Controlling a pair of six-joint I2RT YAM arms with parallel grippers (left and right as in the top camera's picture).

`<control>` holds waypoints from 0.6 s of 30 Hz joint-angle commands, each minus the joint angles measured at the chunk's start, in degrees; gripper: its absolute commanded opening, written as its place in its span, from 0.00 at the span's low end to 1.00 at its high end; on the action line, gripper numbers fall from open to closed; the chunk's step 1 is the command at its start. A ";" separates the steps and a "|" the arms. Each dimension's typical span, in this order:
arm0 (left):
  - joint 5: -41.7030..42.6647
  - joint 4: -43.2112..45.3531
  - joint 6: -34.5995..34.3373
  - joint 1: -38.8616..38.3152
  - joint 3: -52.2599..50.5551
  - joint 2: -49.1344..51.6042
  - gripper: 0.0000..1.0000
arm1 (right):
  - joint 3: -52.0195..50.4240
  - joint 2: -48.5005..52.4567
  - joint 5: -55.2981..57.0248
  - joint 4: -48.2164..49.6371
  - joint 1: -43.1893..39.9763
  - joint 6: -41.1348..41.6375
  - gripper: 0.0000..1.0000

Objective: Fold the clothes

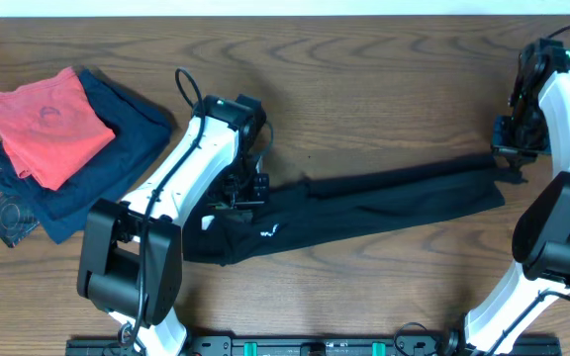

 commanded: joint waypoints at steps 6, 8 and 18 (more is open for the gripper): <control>-1.60 -4.35 0.59 0.20 -3.65 -0.07 0.35 | -2.69 0.35 4.90 1.46 -1.07 0.31 0.33; -1.57 -5.05 0.55 0.33 -2.97 -0.44 0.36 | -2.69 0.35 4.79 1.62 -1.73 0.33 0.34; -0.72 9.11 -2.45 -0.85 -1.18 -0.94 0.38 | -5.46 0.35 -12.59 4.11 -7.87 -8.96 0.40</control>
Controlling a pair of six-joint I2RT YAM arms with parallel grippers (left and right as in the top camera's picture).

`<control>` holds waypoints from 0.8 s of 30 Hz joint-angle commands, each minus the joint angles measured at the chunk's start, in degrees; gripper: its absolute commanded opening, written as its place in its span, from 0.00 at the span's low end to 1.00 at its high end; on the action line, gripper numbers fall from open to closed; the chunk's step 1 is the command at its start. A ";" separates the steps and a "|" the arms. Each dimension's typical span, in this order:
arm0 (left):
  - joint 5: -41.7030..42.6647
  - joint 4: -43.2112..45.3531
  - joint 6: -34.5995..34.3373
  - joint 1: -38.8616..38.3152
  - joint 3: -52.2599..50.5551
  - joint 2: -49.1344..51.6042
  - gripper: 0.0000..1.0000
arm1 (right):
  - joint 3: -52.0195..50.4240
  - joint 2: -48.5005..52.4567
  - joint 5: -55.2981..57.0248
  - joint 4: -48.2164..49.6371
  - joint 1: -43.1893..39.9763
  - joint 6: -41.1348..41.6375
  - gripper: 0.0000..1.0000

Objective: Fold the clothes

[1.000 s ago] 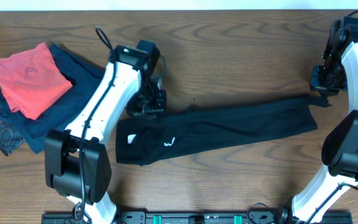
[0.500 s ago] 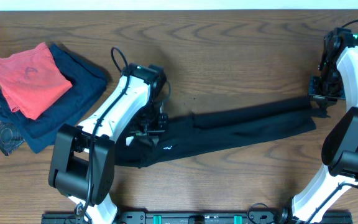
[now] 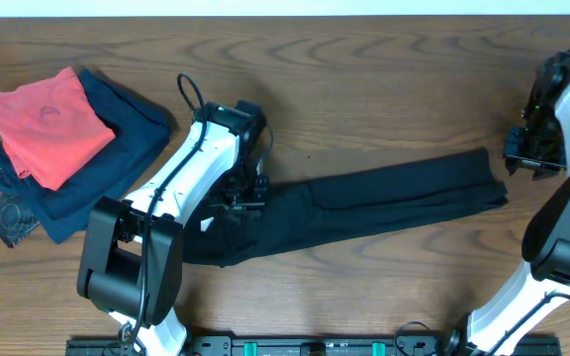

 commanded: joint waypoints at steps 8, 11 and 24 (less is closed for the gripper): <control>-0.35 6.10 -6.16 -2.38 -3.58 -0.50 0.43 | -12.72 0.35 -17.77 11.61 -5.51 -13.62 0.64; -0.37 8.22 -8.13 -2.38 -6.67 -0.50 0.44 | -17.09 0.35 -18.51 16.81 -6.03 -13.62 0.69; -1.05 10.36 -8.24 -1.68 -10.05 -0.55 0.55 | -22.08 0.33 -26.47 21.70 -6.40 -15.96 0.05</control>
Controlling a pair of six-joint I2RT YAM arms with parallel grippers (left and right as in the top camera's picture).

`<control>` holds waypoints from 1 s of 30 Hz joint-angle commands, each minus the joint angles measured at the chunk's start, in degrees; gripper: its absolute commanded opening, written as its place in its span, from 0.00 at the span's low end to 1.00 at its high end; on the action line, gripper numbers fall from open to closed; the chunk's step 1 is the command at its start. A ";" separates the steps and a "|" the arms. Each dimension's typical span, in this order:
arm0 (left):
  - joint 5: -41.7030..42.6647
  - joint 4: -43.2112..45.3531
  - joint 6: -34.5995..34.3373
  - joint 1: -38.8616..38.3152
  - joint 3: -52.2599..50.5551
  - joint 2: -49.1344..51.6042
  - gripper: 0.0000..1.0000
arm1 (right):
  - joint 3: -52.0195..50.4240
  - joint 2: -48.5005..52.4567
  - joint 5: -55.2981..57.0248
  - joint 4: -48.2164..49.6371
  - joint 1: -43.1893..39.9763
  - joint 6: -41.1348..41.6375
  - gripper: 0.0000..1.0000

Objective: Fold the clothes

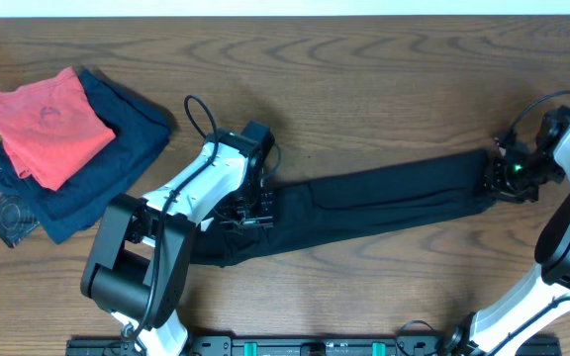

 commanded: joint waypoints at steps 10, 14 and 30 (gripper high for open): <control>-2.64 -4.79 -0.11 6.01 3.85 -3.34 0.71 | 9.44 -2.23 6.99 -4.63 -3.69 6.40 0.01; -2.45 -5.38 -0.09 5.92 3.69 -3.41 0.78 | 10.16 -6.21 3.98 -6.99 -1.01 2.91 0.01; -2.47 -5.38 -0.09 5.95 3.63 -3.41 0.79 | 8.28 -9.05 5.25 -15.37 29.92 0.66 0.02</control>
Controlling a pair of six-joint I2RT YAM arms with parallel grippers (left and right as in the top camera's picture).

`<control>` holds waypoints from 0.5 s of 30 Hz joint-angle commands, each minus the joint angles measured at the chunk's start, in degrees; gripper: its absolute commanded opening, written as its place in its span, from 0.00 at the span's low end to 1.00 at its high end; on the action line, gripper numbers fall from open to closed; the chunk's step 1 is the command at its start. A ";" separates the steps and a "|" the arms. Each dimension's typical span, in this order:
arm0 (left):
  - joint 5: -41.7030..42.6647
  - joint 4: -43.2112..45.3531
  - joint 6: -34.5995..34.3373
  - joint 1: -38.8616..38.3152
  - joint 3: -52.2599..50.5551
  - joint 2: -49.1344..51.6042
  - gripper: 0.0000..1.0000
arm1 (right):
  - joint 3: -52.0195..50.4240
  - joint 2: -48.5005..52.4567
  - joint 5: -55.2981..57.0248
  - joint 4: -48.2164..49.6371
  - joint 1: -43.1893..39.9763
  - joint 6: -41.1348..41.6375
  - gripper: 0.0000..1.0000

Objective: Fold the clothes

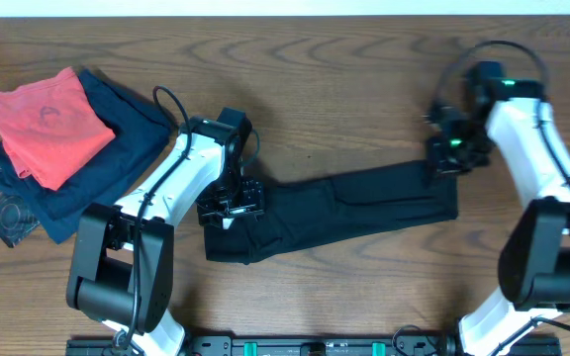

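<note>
A pair of black trousers (354, 203) lies stretched across the middle of the table, waist end at the left and leg ends at the right. My left gripper (229, 211) is down on the waist end and looks shut on the cloth. At the leg ends my right gripper (445, 163) is shut on the hems, and the fabric there is bunched and drawn in toward the middle. The fingertips of both are hidden by the arms from above.
At the far left sits a pile of clothes: a red shirt (46, 124) on a navy garment (127, 148), with a dark printed piece under them. The table's front rail (285, 346) runs along the near edge.
My right gripper has moved left and a little up with the leg ends, so the trousers are shorter. My left gripper has shifted slightly left on the waist end.
First my right gripper was at the leg ends and my left at the waist, a white label showing. Then the right one stood off to the right, clear of the cloth. Later it was back down on the hems. Now the hems are drawn toward the middle.
</note>
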 commanded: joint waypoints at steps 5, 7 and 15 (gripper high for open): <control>-0.55 -0.37 -0.09 0.00 0.96 -0.81 0.79 | -2.78 -0.46 0.44 0.22 12.00 -0.33 0.04; -0.55 -0.37 -0.09 0.00 0.96 -0.81 0.79 | -3.28 -0.35 0.44 1.27 14.12 0.09 0.05; -0.57 -0.37 -0.09 0.00 0.96 -0.81 0.80 | -3.89 -0.35 0.42 1.40 19.61 1.25 0.11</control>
